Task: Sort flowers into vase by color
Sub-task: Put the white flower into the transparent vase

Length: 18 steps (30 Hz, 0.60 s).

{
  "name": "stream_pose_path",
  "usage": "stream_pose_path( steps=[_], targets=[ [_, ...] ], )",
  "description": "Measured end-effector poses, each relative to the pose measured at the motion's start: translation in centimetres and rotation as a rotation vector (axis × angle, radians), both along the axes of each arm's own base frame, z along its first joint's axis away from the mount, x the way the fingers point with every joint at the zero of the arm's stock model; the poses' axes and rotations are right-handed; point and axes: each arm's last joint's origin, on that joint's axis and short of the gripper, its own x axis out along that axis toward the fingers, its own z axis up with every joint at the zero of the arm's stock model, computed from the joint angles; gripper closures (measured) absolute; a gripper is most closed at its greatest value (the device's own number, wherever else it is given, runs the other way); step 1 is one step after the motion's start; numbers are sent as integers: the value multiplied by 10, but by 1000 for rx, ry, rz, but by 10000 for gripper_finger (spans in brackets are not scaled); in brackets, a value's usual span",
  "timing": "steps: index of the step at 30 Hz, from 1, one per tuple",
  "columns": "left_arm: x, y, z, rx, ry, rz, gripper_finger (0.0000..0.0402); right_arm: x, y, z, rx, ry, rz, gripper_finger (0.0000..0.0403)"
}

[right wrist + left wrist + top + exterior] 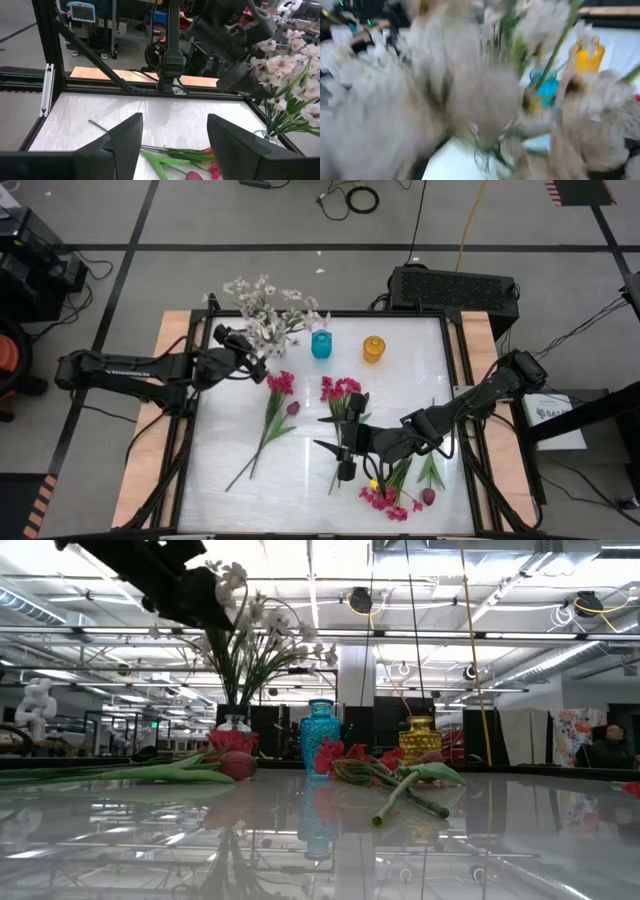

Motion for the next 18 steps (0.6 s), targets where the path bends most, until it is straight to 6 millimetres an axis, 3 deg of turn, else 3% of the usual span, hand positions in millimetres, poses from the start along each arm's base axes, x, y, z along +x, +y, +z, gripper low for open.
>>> stream_pose_path(
  steps=[9, 18],
  targets=[
    [-2, -11, -7, -41, 40, -39, 2, 0, 0, 0, 0, 0, 0, 188],
    [-17, -28, -23, -101, 145, 14, 2, 0, 0, -1, -4, 8, 0, 188]
  ],
)
